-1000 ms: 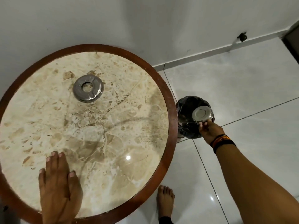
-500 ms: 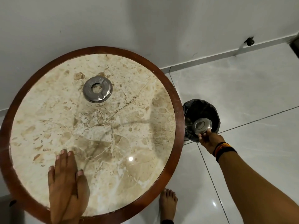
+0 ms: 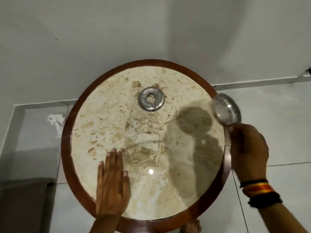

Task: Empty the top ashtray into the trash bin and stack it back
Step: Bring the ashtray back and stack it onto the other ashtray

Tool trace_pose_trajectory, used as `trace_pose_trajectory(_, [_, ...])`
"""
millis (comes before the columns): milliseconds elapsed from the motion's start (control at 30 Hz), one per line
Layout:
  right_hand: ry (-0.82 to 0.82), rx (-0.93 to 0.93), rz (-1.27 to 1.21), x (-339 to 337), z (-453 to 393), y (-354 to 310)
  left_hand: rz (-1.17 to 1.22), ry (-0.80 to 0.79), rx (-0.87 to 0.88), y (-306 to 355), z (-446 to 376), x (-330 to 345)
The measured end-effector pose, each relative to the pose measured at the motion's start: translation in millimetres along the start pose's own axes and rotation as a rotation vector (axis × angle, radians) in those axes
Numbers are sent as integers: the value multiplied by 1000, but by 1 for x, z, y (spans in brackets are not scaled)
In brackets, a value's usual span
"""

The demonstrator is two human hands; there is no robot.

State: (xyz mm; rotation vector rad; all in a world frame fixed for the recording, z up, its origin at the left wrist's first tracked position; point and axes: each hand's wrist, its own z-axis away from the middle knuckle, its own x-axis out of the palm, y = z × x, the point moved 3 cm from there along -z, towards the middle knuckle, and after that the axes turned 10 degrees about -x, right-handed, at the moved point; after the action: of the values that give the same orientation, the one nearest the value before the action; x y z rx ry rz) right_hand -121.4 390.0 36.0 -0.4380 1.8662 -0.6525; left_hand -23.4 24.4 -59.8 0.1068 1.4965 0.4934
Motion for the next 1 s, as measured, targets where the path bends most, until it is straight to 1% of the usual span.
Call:
trace_pose_trajectory(100, [-211, -273, 54, 43, 22, -56, 10, 4, 17, -1, 1, 1])
trace_pose_trajectory(167, [-330, -391, 105, 75, 41, -75, 0, 3, 20, -3, 1, 1])
trace_pose_trajectory(233, [-422, -451, 158, 99, 56, -86, -16, 5, 26, -2, 0, 1])
trace_pose_trajectory(300, [-476, -483, 190, 116, 68, -91, -18, 6, 26, -2, -1, 1])
trace_pose_trajectory(433, [-550, -512, 213, 124, 79, -91, -51, -6, 31, -3, -1, 0])
trace_pose_trajectory(533, [-658, -490, 177, 117, 78, -90, -8, -3, 27, -2, 0, -1])
trace_pose_trajectory(567, [-683, -457, 142, 113, 73, -90, 8, 1, 26, -1, 0, -1])
trace_pose_trajectory(600, [-686, -373, 64, 108, 64, -95, 10, 10, 26, -1, 0, -1])
trace_pose_trajectory(633, [-650, -240, -56, 104, 48, -100, -4, 18, 28, -1, -1, -1])
trace_pose_trajectory(700, [-455, -10, -289, 107, 4, -111, -34, 24, 33, -2, -1, 2])
trace_pose_trajectory(733, [-379, 50, -311, 115, -22, -115, -35, 23, 36, -2, 0, 3])
trace_pose_trajectory(767, [-358, 89, -281, 128, -49, -120, -28, 23, 40, -3, 0, 3])
trace_pose_trajectory(800, [-402, 110, -216, 144, -75, -125, -20, 26, 47, -4, 0, 3])
trace_pose_trajectory(867, [-625, 91, 6, 181, -113, -137, -9, 42, 75, -6, -2, 4])
trace_pose_trajectory(933, [-851, 4, 314, 209, -129, -147, 10, 62, 94, -6, -2, 3])
trace_pose_trajectory(967, [-908, -37, 433, 217, -131, -151, 27, 76, 104, -6, -1, 2])
trace_pose_trajectory(1000, [-925, -65, 499, 222, -131, -155, 40, 95, 114, -6, -1, 1])
